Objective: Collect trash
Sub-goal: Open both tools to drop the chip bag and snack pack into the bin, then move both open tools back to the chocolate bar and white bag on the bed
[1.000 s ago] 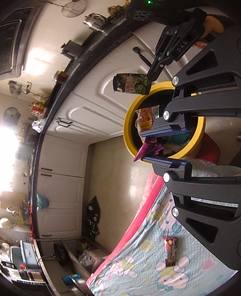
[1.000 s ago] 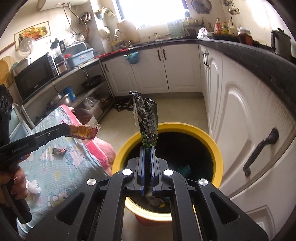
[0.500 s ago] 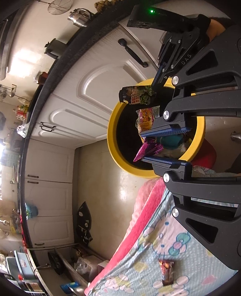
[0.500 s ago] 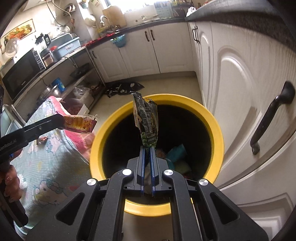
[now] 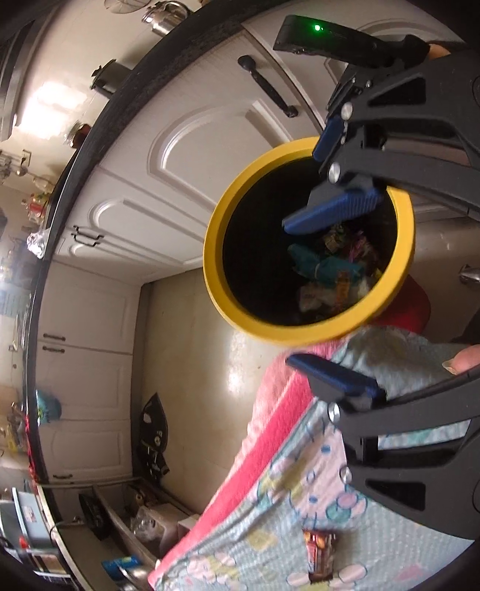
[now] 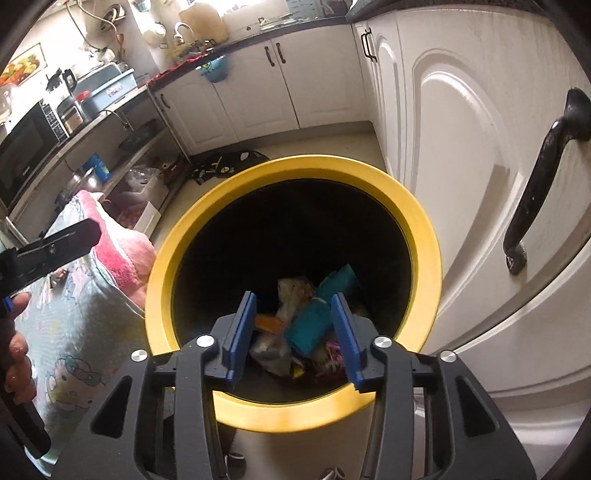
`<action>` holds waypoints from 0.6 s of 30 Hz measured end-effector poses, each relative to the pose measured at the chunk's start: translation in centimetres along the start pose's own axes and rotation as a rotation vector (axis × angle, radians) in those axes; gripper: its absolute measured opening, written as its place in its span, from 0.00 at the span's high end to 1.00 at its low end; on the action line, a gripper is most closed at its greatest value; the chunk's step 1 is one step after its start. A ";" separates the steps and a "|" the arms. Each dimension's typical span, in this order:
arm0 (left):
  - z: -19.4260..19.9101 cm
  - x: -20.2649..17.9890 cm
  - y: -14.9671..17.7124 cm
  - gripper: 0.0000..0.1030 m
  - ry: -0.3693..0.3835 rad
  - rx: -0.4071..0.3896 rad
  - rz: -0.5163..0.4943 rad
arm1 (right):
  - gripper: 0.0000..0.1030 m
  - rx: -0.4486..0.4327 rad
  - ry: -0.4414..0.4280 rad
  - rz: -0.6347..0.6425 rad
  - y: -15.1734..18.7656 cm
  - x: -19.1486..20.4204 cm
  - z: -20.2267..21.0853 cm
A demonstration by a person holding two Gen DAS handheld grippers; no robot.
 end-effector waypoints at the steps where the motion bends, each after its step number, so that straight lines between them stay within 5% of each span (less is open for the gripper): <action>1: 0.4 0.5 -0.2 0.34 -0.011 -0.009 0.001 | 0.59 -0.003 0.001 0.005 -0.1 0.2 0.1; 8: 4.9 3.7 -1.4 0.11 -0.073 -0.089 0.044 | 0.50 -0.052 -0.043 0.044 -1.3 3.4 1.6; 18: 12.4 9.1 -1.2 0.11 -0.189 -0.180 0.117 | 0.41 -0.121 -0.190 0.150 -3.6 11.7 3.8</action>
Point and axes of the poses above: each gripper's, at about its wrist camera, not at the fingertips, and z roughly against the way its jaws point, x to its left, y to its underside, the point moved 9 cm from there along -z, roughly the way its jaws point, and after that the axes turned 12 degrees about -x, right-handed, at the moved point
